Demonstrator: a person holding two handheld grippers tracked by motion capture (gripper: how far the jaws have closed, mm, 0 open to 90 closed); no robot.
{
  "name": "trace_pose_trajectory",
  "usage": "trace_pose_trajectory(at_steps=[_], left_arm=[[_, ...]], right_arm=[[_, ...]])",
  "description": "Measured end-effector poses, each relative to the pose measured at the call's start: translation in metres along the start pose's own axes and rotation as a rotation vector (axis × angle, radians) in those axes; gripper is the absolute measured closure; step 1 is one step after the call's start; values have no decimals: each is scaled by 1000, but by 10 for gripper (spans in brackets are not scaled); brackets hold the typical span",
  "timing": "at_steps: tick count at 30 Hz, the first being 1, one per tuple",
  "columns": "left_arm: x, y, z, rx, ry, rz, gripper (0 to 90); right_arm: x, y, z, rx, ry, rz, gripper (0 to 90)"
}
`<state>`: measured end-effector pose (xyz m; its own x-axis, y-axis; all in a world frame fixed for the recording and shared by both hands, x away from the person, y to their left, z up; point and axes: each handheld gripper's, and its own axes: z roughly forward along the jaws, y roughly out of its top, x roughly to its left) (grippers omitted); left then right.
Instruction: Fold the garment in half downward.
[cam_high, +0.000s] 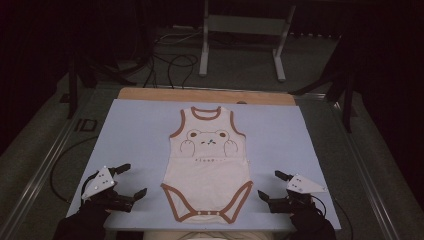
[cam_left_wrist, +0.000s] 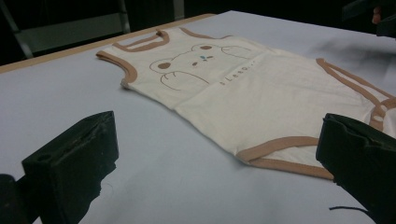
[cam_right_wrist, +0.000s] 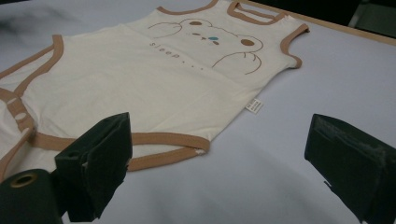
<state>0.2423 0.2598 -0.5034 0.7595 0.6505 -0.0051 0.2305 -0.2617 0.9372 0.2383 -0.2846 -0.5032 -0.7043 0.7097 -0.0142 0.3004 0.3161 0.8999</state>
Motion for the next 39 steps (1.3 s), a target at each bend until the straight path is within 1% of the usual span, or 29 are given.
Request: trace_pose_trajectory(at_steps=[2, 4, 5, 8, 10, 11, 13, 15, 17, 20, 22, 27, 30, 33, 35, 36, 37, 39], left_arm=[[0, 0, 1, 5, -2, -1, 5], [0, 1, 1, 6, -5, 0, 4], [0, 1, 1, 7, -5, -2, 5], [-1, 2, 2, 18, -11, -3, 4], [-1, 2, 2, 21, -12, -4, 4], [-1, 2, 2, 23, -12, -4, 4], [-1, 3, 2, 20, -9, -1, 4], [-2, 3, 2, 19, -14, -3, 4], [-2, 3, 1, 24, -17, -4, 4], [-2, 4, -1, 19, -20, -7, 4], [-3, 4, -1, 16, -18, -10, 4], [-7, 12, -2, 0, -19, -7, 4], [-10, 16, -3, 1, -29, 5, 4], [-12, 20, -3, -1, -43, 5, 4], [-13, 22, -3, 3, -51, 8, 4], [-13, 24, -3, 5, -60, 11, 4], [-12, 26, -3, 8, -63, 13, 4], [-11, 31, -5, 6, -67, 14, 4]], right_arm=[[1, 0, 0, 2, 3, -2, 74], [2, 0, 2, 17, -6, -23, 75], [2, -1, 2, 20, -5, -25, 75], [2, -1, 2, 23, 3, -30, 75], [3, -2, 4, 25, 17, -32, 75], [3, -2, 4, 32, 23, -42, 75], [4, -2, 6, 38, 26, -54, 75], [5, -2, 5, 43, 25, -53, 75], [6, 0, 4, 30, 28, -46, 75], [7, 2, 3, 23, 26, -38, 75], [8, 3, 3, 25, 16, -47, 75], [12, 7, 3, 31, 19, -59, 75], [14, 10, 0, 17, 17, -61, 75], [15, 16, -3, -5, 9, -68, 75], [16, 20, -4, -7, 9, -82, 75], [16, 21, -5, -10, 6, -83, 75], [17, 23, -6, -12, 8, -77, 75], [16, 28, -7, -8, 7, -79, 75]])
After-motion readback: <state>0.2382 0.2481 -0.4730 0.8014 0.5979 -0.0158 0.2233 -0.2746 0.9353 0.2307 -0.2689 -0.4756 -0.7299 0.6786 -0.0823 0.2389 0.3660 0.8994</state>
